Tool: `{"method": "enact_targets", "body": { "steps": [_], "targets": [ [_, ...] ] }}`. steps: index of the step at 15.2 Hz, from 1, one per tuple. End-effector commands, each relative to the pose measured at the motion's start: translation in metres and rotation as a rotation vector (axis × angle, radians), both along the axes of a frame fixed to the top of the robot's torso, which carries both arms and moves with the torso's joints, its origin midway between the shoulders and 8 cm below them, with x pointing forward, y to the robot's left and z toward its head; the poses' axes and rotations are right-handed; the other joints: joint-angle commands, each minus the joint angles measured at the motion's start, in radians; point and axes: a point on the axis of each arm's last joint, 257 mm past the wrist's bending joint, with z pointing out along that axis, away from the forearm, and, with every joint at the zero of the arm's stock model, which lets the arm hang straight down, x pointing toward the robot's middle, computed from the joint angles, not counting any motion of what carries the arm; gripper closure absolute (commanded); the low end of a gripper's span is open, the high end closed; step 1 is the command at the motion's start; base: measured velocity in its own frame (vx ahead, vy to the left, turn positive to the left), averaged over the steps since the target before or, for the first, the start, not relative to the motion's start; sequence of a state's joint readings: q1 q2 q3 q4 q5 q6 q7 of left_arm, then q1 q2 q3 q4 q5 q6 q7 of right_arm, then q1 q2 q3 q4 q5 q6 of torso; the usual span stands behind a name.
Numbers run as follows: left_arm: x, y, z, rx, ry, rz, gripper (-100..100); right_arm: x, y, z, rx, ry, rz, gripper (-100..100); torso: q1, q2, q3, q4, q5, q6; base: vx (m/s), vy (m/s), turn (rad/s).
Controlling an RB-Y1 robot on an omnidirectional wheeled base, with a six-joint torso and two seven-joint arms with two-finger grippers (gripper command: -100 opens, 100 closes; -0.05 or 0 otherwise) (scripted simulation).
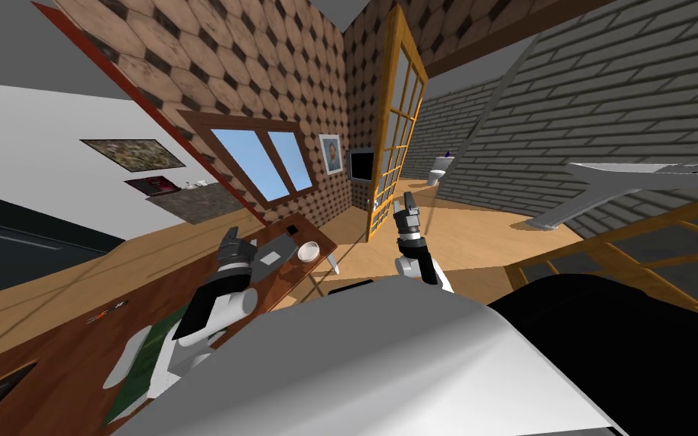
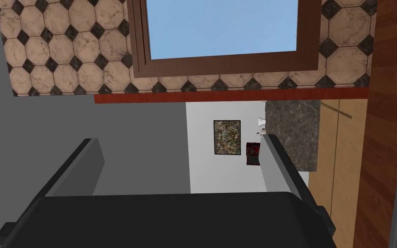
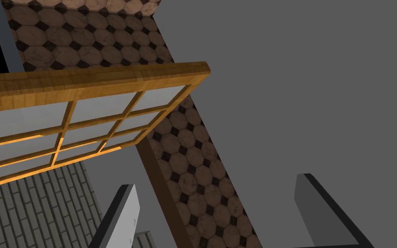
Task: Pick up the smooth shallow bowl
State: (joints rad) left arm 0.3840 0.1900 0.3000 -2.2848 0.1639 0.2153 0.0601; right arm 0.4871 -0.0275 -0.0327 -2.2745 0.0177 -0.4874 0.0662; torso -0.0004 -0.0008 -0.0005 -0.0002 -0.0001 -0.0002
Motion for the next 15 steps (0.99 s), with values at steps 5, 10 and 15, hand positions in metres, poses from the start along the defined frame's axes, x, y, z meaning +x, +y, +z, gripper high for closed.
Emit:
{"method": "enact_targets", "body": {
  "steps": [5,10,15],
  "targets": [
    [-0.001,0.026,-0.034,-0.049,0.118,0.051,-100,0.000,0.000,0.000,0.000,0.000,0.000,0,-0.001,0.000,0.000,0.000,0.000,0.001,0.016,-0.011,-0.136],
    [-0.008,0.050,-0.070,-0.106,0.237,0.097,-100,0.000,0.000,0.000,0.000,0.000,0.000,0,0.000,-0.001,0.000,0.000,0.000,0.000,0.022,-0.011,-0.120],
    [-0.016,0.061,-0.102,-0.152,0.344,0.123,-100,0.000,0.000,0.000,0.000,0.000,0.000,0,0.000,-0.001,-0.001,0.000,0.000,0.000,0.028,-0.010,-0.108]
  ]
}}
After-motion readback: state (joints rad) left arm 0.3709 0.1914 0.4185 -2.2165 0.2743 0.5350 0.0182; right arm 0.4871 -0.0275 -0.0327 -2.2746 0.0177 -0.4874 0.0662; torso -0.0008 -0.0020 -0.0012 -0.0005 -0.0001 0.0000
